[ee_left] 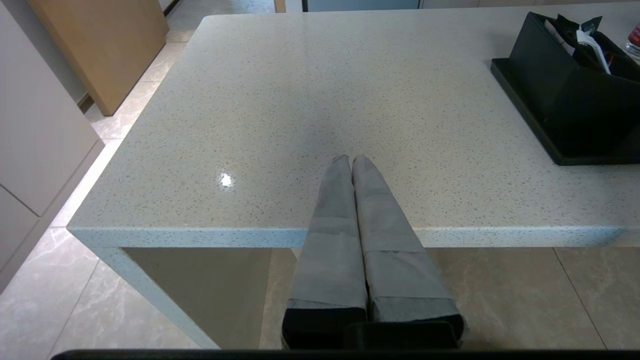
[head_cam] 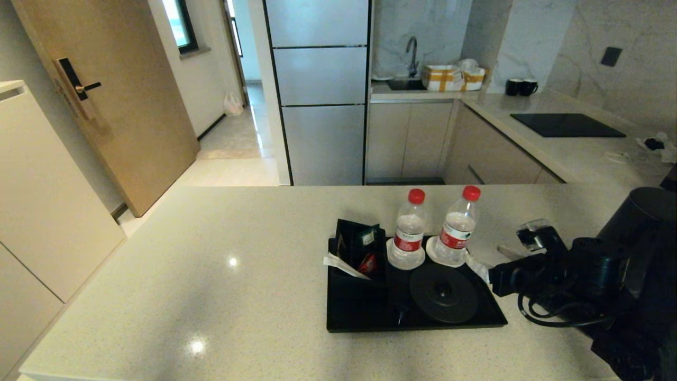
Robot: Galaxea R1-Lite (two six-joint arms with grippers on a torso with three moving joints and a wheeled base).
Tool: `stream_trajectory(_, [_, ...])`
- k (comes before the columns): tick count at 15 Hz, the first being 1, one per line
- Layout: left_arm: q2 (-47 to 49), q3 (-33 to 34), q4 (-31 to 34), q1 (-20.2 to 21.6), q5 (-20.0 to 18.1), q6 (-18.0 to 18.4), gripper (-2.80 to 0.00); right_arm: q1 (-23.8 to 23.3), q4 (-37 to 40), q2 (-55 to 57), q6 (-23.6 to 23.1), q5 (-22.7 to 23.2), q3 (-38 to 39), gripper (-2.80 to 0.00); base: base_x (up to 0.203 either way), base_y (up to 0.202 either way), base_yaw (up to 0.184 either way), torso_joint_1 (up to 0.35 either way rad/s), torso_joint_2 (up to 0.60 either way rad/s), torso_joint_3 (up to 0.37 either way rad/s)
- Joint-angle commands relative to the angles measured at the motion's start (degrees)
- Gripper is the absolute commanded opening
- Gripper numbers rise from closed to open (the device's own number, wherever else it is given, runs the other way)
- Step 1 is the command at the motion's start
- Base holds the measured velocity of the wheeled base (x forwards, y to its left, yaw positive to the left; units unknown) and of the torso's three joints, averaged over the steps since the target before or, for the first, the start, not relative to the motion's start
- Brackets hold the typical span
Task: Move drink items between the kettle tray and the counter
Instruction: Pick up the bottled water
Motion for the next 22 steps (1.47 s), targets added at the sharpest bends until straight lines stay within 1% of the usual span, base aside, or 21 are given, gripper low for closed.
stream_trajectory(1, [-0.02,0.01,0.00,0.08,0.02,0.00,-2.80,0.10,-0.73,5.28,0.00,0.00,-2.16,0.00,0.000,0.000,0.000,0.000,0.00,0.000])
stream_trajectory(4, [-0.02,0.01,0.00,0.00,0.02,0.00,-2.80,1.49,-0.76,7.38,0.09,-0.02,-4.51,0.00,0.000,0.000,0.000,0.000,0.00,0.000])
stream_trajectory(5, [-0.02,0.01,0.00,0.03,0.02,0.00,-2.80,1.49,-0.76,7.41,0.12,-0.06,-4.89,0.00,0.000,0.000,0.000,0.000,0.00,0.000])
stream_trajectory(7, [-0.02,0.01,0.00,0.09,0.02,0.00,-2.80,1.49,-0.76,7.55,0.18,-0.27,-8.10,0.00,0.000,0.000,0.000,0.000,0.00,0.000])
stream_trajectory(11, [-0.02,0.01,0.00,0.04,0.02,0.00,-2.80,1.27,-0.68,7.87,0.18,-1.99,-11.05,0.00,0.000,0.000,0.000,0.000,0.00,0.000])
stream_trajectory(16, [-0.02,0.01,0.00,0.00,0.02,0.00,-2.80,0.37,3.56,8.68,0.18,-2.30,-16.94,0.00,0.000,0.000,0.000,0.000,0.00,0.000])
stream_trajectory(19, [-0.02,0.01,0.00,0.09,0.02,0.00,-2.80,0.35,4.55,9.22,0.09,-2.21,-17.96,0.00,0.000,0.000,0.000,0.000,0.00,0.000])
stream_trajectory(22, [-0.02,0.01,0.00,0.09,0.02,0.00,-2.80,0.44,7.36,8.34,-0.17,-2.30,-18.40,0.00,0.000,0.000,0.000,0.000,0.00,0.000])
